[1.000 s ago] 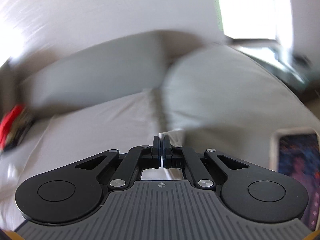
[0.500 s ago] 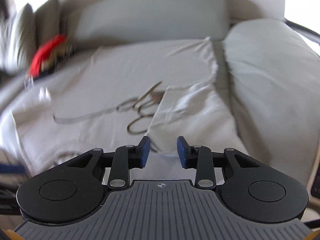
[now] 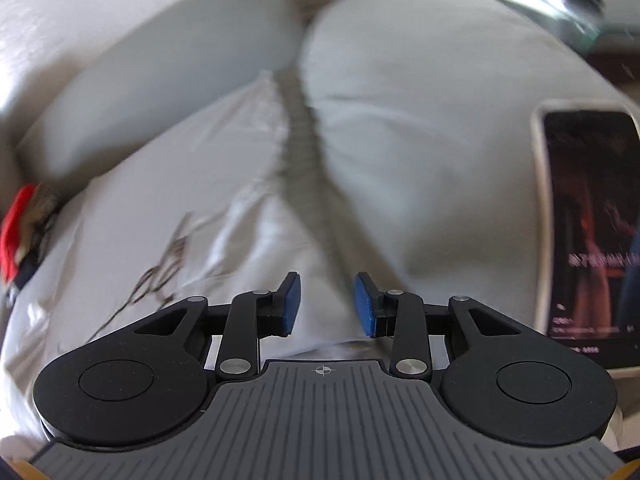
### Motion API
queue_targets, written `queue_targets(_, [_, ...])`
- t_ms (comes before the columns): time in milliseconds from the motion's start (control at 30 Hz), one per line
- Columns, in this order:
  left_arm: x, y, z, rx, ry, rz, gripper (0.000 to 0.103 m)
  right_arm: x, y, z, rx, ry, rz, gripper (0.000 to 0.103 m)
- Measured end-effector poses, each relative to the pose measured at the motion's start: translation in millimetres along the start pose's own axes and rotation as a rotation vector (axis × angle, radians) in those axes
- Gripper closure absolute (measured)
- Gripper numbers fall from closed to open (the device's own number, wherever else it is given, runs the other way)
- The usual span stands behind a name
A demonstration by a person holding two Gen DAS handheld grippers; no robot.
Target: Fold clothes
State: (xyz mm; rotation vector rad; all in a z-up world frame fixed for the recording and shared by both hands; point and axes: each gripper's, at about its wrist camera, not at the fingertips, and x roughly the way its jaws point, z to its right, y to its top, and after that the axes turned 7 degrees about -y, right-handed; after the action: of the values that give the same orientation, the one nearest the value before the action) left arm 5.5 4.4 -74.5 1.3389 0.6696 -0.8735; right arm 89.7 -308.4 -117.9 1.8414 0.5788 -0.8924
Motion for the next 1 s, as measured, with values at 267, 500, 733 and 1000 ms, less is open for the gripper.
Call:
queue_targets(267, [0.2,-0.4,-1.5,-0.007,0.008,-0.005,0.027,32.1,2.8,43.6,0.241,0.138,-0.192,0.067])
queue_targets(500, [1.9,-1.8,-0.7,-0.007,0.005,-0.01,0.027,25.4,-8.4,40.3,0.307,0.214,-0.221,0.066])
queue_targets(733, [2.4,-3.7,-0.5,-0.004,0.003,-0.014,0.027,21.0,-14.2,33.1,0.347,0.216,-0.183,0.096])
queue_targets(1000, [-0.1,-2.6,-3.9,-0.013,0.011,-0.008,0.027,4.9,-18.8,6.0,0.077,-0.026,-0.078,0.098])
